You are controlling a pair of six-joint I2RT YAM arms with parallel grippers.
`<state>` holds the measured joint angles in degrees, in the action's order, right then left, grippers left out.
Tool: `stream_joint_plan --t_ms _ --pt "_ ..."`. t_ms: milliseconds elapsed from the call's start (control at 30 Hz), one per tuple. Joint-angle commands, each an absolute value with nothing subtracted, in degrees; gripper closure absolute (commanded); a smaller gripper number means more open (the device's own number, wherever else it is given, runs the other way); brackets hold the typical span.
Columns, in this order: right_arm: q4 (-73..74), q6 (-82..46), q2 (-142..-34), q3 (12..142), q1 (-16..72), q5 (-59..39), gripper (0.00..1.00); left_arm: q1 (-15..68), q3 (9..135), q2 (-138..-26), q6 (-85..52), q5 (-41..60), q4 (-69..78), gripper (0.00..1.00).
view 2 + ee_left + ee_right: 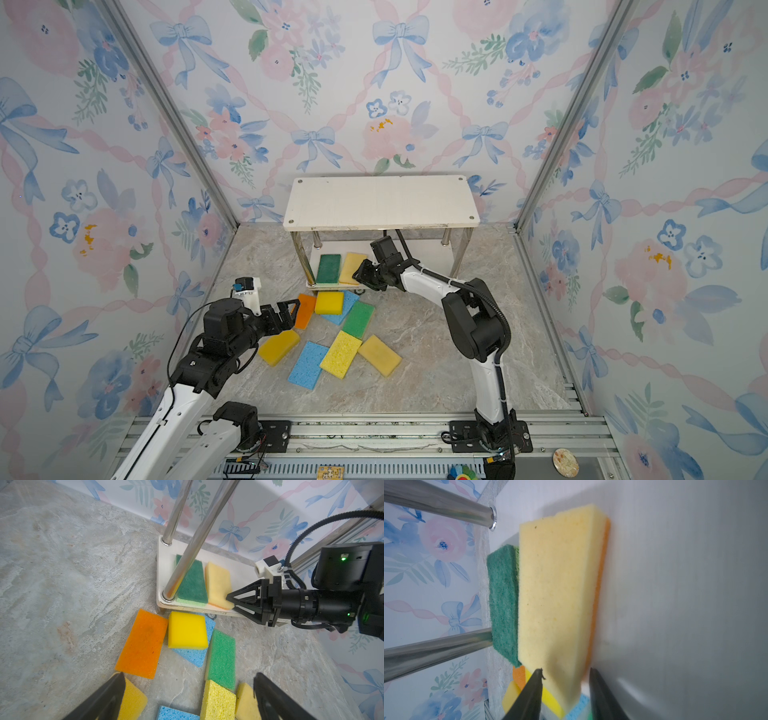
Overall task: Place and organize the cleaning sponges onto the shelf
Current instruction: 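Push the pale yellow sponge upright onto the lower tier beside the green sponge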
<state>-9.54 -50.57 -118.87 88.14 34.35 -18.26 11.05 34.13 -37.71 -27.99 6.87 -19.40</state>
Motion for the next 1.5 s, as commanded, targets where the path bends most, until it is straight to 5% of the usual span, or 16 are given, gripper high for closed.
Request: stream_joint_plan --t_ms 0,300,600,767,1067,1467 --pt "-11.41 -49.84 -120.23 88.79 34.64 -17.84 0.59 10.55 33.37 -37.88 -26.54 7.52 -18.5 0.02" --pt "-12.93 -47.72 -119.14 88.42 34.56 -17.57 0.82 10.55 33.33 -38.04 -26.52 7.49 -18.47 0.02" --pt "-18.96 -42.01 -118.65 90.92 34.8 -17.25 0.87 10.46 33.32 -37.99 -26.57 7.48 -18.48 0.02" --pt "-23.83 -38.81 -119.34 93.99 35.78 -15.62 0.86 10.46 33.33 -38.14 -26.61 7.48 -18.44 0.02" --pt "-24.6 -39.0 -120.51 96.01 36.65 -15.53 0.64 10.46 33.33 -37.88 -26.63 7.41 -18.52 0.02" --pt "-21.51 -41.33 -121.36 96.16 35.88 -14.83 0.64 10.43 33.31 -38.07 -26.63 7.51 -18.51 0.02"
